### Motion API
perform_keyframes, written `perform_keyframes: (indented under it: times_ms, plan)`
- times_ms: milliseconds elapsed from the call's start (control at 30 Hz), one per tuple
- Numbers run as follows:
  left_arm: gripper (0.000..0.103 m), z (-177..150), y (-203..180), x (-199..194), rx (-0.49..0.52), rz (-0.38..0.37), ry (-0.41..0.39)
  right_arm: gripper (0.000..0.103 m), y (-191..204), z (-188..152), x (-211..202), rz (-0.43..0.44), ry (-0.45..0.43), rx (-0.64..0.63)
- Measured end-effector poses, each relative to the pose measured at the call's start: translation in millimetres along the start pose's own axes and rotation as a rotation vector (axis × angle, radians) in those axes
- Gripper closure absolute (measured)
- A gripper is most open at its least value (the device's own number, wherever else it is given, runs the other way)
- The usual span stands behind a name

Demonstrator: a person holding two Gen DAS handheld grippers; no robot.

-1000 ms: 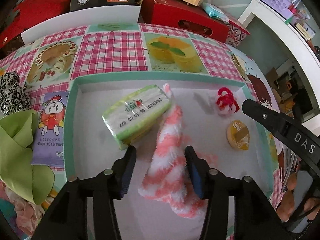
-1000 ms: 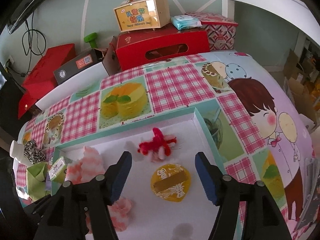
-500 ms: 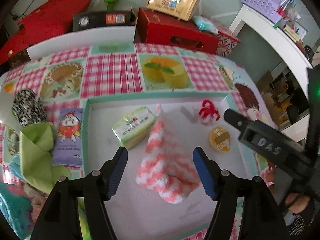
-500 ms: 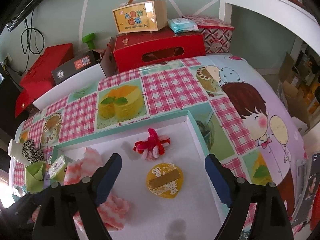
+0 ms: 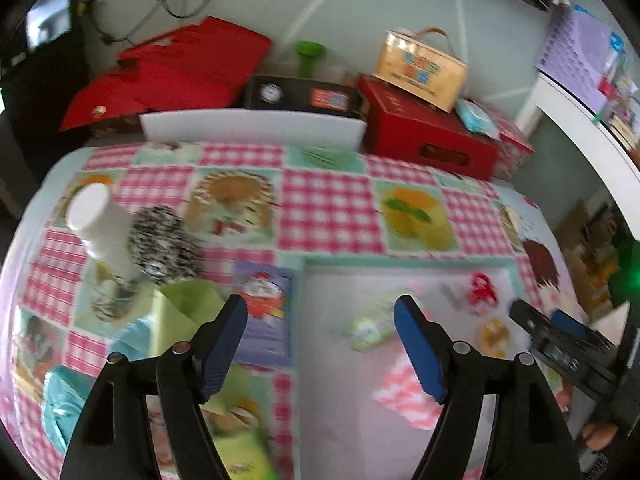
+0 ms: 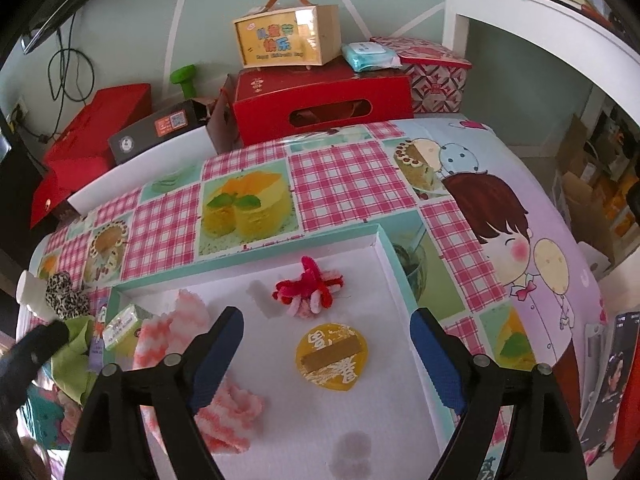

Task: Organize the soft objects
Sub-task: 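Open both tools to drop the sock and plush toy into the tray, then move both tools back over the pile of soft items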

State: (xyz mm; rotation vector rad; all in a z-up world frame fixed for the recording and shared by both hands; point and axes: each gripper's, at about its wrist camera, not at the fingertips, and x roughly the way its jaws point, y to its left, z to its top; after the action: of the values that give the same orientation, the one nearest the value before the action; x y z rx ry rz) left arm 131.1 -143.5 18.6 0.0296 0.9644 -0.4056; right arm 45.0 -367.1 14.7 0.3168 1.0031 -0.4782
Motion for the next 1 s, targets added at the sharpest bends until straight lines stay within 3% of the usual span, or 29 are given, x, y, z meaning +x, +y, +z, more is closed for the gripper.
perform_keyframes:
  times_ms: [33, 100, 767, 1000]
  plan:
    - [0.017, 0.7, 4.6, 0.3, -0.008, 0.006, -0.014, 0.003, 2.4, -0.2, -0.7, -0.005, -0.006, -0.007]
    - [0.008, 2.2, 12.1, 1.7, -0.023, 0.033, -0.041, 0.0, 6.5, -0.3, -3.4, -0.004, -0.02, -0.02]
    - [0.008, 1.3, 35.5, 14.1, -0.082, 0.108, 0.017, 0.0, 12.4, -2.4, -2.8, 0.005, 0.001, -0.029]
    - [0.008, 3.9, 61.6, 4.0, -0.133, 0.169, 0.034, 0.0, 36.6, -3.1, -17.4, 0.054, -0.032, -0.066]
